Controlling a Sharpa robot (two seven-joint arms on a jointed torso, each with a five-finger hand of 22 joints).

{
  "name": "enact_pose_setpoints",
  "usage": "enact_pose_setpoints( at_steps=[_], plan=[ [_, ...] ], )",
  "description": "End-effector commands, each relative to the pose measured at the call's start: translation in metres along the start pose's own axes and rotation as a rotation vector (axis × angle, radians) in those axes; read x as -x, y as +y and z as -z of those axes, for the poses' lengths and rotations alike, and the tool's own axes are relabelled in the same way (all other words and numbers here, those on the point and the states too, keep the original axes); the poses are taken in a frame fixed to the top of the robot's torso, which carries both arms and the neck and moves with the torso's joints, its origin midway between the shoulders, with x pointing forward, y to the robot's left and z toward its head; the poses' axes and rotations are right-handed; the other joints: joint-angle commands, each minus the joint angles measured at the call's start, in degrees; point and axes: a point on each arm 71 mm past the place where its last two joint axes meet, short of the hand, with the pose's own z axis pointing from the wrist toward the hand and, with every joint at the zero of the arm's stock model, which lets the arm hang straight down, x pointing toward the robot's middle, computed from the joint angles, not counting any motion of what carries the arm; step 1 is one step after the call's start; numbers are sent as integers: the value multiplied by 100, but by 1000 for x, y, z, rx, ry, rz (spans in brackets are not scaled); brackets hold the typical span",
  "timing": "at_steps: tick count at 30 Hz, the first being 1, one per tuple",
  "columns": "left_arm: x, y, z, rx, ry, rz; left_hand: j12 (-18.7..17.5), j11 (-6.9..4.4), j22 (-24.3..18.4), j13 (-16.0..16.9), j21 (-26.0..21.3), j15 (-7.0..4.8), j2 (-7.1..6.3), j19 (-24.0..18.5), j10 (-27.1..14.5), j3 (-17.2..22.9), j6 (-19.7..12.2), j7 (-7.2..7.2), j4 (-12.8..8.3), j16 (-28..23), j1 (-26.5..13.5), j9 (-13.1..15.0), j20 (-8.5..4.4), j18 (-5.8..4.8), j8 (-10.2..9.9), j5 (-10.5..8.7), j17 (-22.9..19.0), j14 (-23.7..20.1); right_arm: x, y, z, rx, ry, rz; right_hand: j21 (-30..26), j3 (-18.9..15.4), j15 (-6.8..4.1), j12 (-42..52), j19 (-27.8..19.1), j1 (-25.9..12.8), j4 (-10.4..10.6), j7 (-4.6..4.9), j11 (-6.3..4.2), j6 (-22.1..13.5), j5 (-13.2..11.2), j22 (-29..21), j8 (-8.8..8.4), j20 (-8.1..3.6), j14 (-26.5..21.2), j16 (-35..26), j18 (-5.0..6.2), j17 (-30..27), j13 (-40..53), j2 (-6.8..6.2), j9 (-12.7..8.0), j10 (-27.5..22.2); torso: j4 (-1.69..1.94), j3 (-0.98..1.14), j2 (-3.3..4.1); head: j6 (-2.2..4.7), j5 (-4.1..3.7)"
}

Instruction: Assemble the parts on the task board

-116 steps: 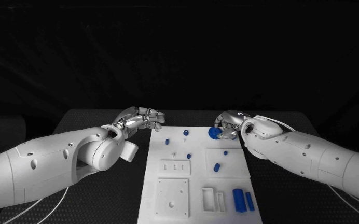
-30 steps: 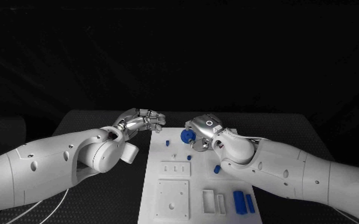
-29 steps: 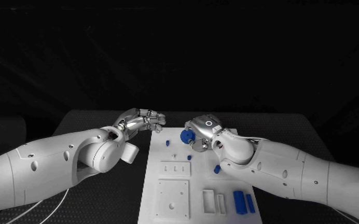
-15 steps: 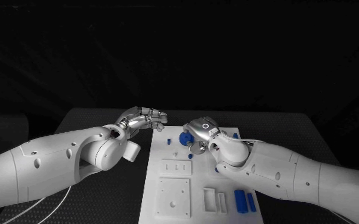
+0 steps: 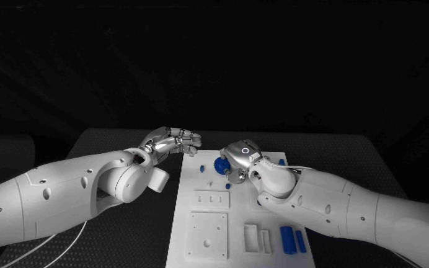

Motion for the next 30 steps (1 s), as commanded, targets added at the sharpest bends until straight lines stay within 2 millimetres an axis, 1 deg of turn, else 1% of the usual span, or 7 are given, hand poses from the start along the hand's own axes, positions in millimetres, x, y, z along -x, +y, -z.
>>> enact_pose_setpoints(
  at_steps=[1, 13, 20, 24, 27, 29, 30],
  plan=[
    [-2, -1, -1, -9, 9, -1, -21, -7, 116, -8, 38, 3, 18, -33, -29, 17, -42, 16, 20, 26, -57, -3, -9, 75, -21, -22, -9, -42, -2, 1, -2, 5, 20, 6, 37, 31, -23, -31, 2, 12, -5, 18, -11, 594, -17, 88, -3, -34, 6, -32, 208, 3, -9, -66, 2, 3, -3, 6, 2, 4, 6],
    [-2, -1, -1, -9, 11, 0, -22, -7, 116, -8, 39, 3, 17, -34, -29, 17, -44, 17, 20, 26, -59, -3, -8, 75, -22, -23, -9, -43, -9, 3, -2, 8, 38, -20, 30, -43, 103, -64, -16, 17, -62, 170, 133, 146, -18, 82, -264, -41, 16, -85, 208, 10, -19, -165, -126, -14, -11, 14, 3, -17, 37],
    [-3, -1, -2, -9, 12, 0, -24, -6, 115, -8, 40, 3, 17, -35, -30, 16, -45, 18, 21, 26, -61, -3, -8, 75, -22, -23, -10, -44, -9, 4, -1, 13, 38, -41, 20, -90, 128, -64, -25, 44, -129, 190, 155, -31, 17, 78, -357, -42, 19, -102, 208, 23, -17, -169, -175, -25, -15, 14, 2, -23, 50],
    [-2, -1, -2, -9, 12, 0, -24, -6, 115, -8, 41, 3, 17, -35, -30, 16, -46, 18, 21, 26, -62, -3, -8, 75, -22, -24, -10, -44, -8, 3, 1, 16, 32, -54, 13, -40, 112, -65, -24, 74, -150, 172, 137, -76, 309, 75, -374, -36, 25, -116, 208, 34, -18, -159, -192, -23, -18, 14, 2, -24, 53],
    [-2, -1, -2, -9, 12, 0, -25, -6, 115, -8, 41, 4, 17, -35, -30, 16, -46, 18, 21, 26, -62, -3, -8, 75, -22, -23, -10, -44, -7, 2, 2, 17, 24, -64, 15, -7, 99, -65, -19, 90, -178, 158, 125, -93, 661, 78, -373, -35, 29, -124, 208, 46, -19, -137, -198, -20, -15, 13, 2, -27, 58],
    [-2, -1, -2, -9, 11, -1, -25, -6, 115, -9, 41, 4, 17, -35, -30, 16, -47, 18, 21, 26, -63, -3, -8, 75, -23, -23, -10, -44, -6, 2, 4, 18, 23, -75, 20, 22, 88, -63, -13, 106, -233, 145, 112, -107, 1095, 81, -368, -36, 32, -127, 208, 59, -18, -94, -199, -16, -13, 13, 1, -26, 62],
    [-2, -1, -1, -9, 10, -1, -25, -6, 115, -9, 42, 4, 17, -35, -30, 16, -47, 18, 22, 26, -63, -3, -8, 75, -23, -23, -10, -44, -6, 3, 4, 20, 20, -77, 21, 23, 86, -61, -12, 105, -254, 144, 110, -106, 1181, 81, -363, -36, 33, -129, 208, 63, -17, -78, -199, -13, -15, 15, 1, -26, 63]
  ],
)
